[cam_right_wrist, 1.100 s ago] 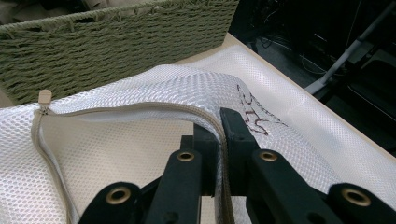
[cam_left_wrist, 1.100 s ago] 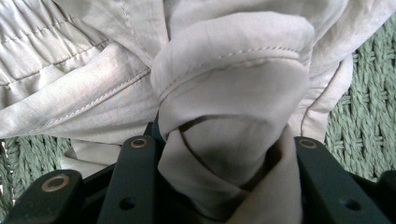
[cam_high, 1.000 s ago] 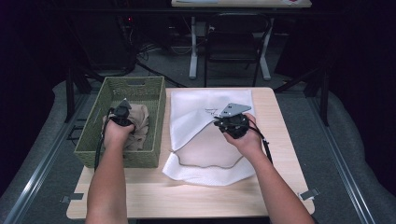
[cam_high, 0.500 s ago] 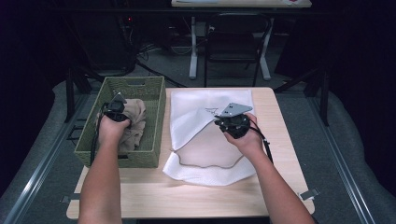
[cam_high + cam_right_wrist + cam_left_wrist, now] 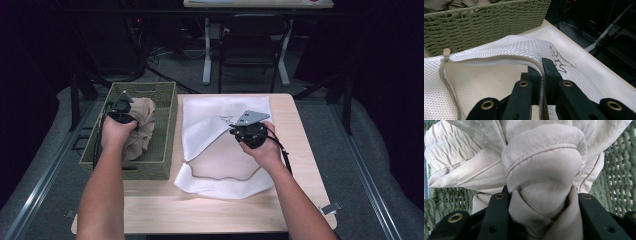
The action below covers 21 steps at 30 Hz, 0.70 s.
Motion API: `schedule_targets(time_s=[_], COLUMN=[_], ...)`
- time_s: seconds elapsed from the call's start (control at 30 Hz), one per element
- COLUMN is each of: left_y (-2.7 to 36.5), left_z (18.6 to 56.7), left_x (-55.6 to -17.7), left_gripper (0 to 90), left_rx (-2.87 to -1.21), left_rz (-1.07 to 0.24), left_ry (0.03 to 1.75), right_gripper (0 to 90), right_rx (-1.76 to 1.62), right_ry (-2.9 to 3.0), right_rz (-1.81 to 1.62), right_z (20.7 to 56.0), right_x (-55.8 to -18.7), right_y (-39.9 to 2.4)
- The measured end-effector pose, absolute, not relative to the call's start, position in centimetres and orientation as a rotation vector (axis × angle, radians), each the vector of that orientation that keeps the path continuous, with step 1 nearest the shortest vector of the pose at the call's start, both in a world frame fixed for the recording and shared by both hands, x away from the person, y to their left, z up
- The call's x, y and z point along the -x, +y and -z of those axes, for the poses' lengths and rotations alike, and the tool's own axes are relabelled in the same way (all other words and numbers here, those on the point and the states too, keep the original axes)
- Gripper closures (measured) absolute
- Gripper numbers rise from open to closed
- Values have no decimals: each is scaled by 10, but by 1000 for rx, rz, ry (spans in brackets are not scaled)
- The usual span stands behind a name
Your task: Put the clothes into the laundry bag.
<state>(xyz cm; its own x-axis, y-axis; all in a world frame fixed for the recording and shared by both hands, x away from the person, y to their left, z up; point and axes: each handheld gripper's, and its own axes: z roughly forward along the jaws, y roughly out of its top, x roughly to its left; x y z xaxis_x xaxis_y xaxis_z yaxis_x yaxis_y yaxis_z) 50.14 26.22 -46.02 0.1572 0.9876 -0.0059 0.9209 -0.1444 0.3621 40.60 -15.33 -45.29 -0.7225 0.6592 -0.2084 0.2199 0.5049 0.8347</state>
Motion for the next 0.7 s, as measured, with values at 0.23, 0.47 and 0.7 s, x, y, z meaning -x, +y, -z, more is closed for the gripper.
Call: schedule_targets(time_s=[0.23,0.47,0.7], left_y=[262,261,258], left_z=[444,421,399], left_x=[-502,-499,-496], left_gripper=[626,626,625], left_rx=[-2164,-2223,-2302], left_rz=[-315,-301,-248], left_ry=[1832,1807,1795], right_gripper=[860,860,860], right_rx=[-718,-722,-718], right_ry=[2240,2235,2239], right_rz=[-1139,-1140,-1136], right_z=[453,452,452], right_x=[-406,-406,-405], right_y=[-153,-154,-153])
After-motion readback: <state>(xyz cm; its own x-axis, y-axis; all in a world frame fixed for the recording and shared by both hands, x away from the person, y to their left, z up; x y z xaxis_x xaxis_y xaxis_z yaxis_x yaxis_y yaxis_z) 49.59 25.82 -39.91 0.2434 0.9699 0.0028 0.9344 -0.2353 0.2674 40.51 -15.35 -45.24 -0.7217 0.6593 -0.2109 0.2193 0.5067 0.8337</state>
